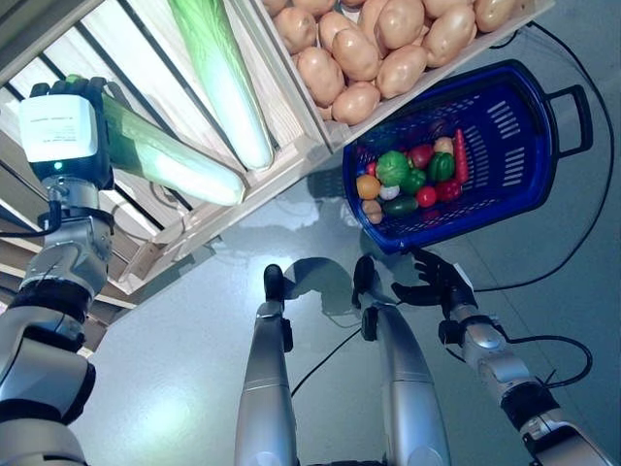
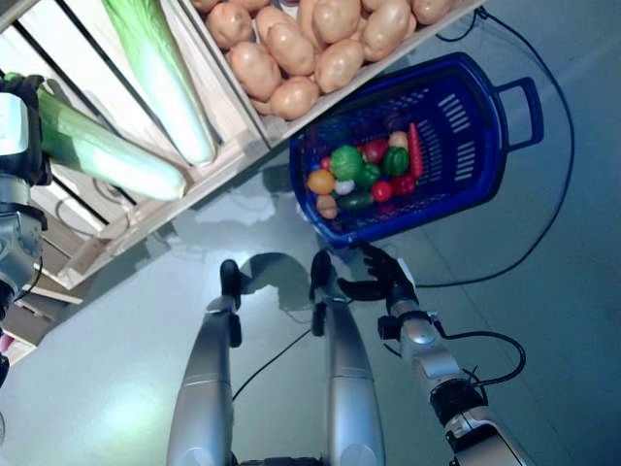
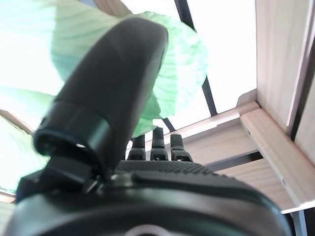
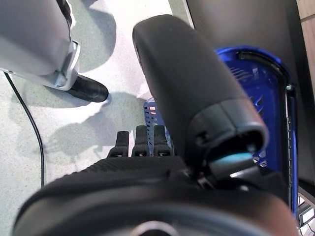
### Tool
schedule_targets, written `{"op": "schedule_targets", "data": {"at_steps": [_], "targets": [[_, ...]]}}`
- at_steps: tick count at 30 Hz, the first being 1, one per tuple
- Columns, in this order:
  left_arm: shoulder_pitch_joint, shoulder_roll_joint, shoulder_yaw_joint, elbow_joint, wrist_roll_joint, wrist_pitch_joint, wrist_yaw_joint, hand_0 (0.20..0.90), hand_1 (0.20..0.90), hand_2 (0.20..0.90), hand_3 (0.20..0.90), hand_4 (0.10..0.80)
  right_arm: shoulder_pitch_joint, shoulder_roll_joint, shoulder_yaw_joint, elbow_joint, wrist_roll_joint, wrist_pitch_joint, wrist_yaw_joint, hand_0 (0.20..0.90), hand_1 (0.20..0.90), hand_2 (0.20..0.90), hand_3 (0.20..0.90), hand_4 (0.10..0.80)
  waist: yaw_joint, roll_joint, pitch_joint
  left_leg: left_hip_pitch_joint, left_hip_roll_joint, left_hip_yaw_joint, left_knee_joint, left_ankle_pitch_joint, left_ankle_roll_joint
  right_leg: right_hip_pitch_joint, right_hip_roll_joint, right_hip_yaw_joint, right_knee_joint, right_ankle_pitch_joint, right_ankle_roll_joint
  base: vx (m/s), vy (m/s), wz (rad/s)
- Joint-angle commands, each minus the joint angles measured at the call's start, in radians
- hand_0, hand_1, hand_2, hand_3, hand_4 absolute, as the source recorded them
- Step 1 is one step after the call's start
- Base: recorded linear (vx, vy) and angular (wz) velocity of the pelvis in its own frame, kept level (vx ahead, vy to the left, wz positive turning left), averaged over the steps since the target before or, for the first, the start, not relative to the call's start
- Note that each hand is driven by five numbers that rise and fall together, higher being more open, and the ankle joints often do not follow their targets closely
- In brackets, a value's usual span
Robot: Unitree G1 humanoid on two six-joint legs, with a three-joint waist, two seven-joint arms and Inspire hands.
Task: Put vegetables into the basket
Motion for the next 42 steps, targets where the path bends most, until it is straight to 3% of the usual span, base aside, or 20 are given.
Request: {"op": "schedule_targets", "data": {"at_steps": [1,9,14,19,25,34,42], "targets": [[-0.062,0.013,0.001,0.002,0.021,-0.031,0.019,0.3,0.3,0.3,0.3,0.4,0.028,-0.063,-0.004,-0.097,0.037,-0.054,-0.034,0.9,0.9,0.9,0.9,0.8,-0.014,-0.004,0.0,-0.057,-0.004,0.032,-0.003,0.058,0.023,0.056,-0.023,0.005,0.013,-0.042,0.019,-0.003,-0.007,0.04],[-0.083,0.003,-0.027,0.01,0.015,-0.035,0.033,0.3,0.3,0.3,0.3,0.4,0.008,-0.07,0.002,-0.076,0.038,-0.058,-0.032,0.9,0.9,0.9,0.9,0.8,-0.014,0.004,0.0,-0.053,-0.009,0.034,-0.007,0.058,0.02,0.056,-0.026,0.007,0.012,-0.041,0.022,-0.002,-0.001,0.01],[-0.06,-0.002,0.001,0.0,-0.036,-0.023,0.079,0.3,0.3,0.3,0.3,0.4,0.015,-0.071,0.002,-0.076,0.035,-0.061,-0.04,0.9,0.9,0.9,0.9,0.8,-0.013,0.003,0.0,-0.039,-0.007,0.037,-0.013,0.06,0.015,0.073,-0.024,0.008,0.0,-0.042,0.022,0.0,0.0,0.0],[-0.002,-0.022,0.103,-0.053,-0.144,-0.07,0.188,0.3,0.3,0.3,0.3,0.4,0.041,-0.058,0.0,-0.08,0.038,-0.082,-0.047,0.9,0.9,0.9,0.9,0.8,-0.006,-0.004,0.0,0.003,-0.009,0.036,-0.042,0.071,0.009,0.126,-0.02,0.003,-0.042,-0.036,0.025,0.039,-0.028,0.0],[0.097,-0.053,0.236,-0.162,-0.216,-0.146,0.235,0.3,0.3,0.3,0.3,0.4,0.067,-0.022,-0.005,-0.094,0.034,-0.093,-0.067,0.9,0.9,0.9,0.9,0.8,0.008,-0.015,0.0,0.091,-0.017,0.04,-0.105,0.089,0.002,0.227,-0.016,-0.009,-0.125,-0.016,0.031,0.056,-0.038,0.01],[0.267,-0.144,0.349,-0.329,-0.409,-0.275,0.133,0.3,0.3,0.3,0.3,0.4,0.114,0.017,-0.032,-0.098,0.032,-0.124,-0.067,0.9,0.9,0.9,0.9,0.8,0.041,-0.023,0.0,0.266,-0.033,0.044,-0.198,0.1,0.003,0.409,-0.029,-0.056,-0.231,0.004,0.039,0.068,-0.019,0.04],[0.454,-0.291,0.395,-0.468,-0.566,-0.356,-0.046,0.3,0.3,0.3,0.3,0.4,0.17,0.032,-0.098,-0.199,-0.027,-0.157,-0.047,0.9,0.9,0.9,0.9,0.8,0.058,-0.022,-0.018,0.446,-0.044,0.042,-0.261,0.094,0.009,0.601,-0.036,-0.096,-0.319,0.017,0.047,0.095,0.01,0.03]]}}
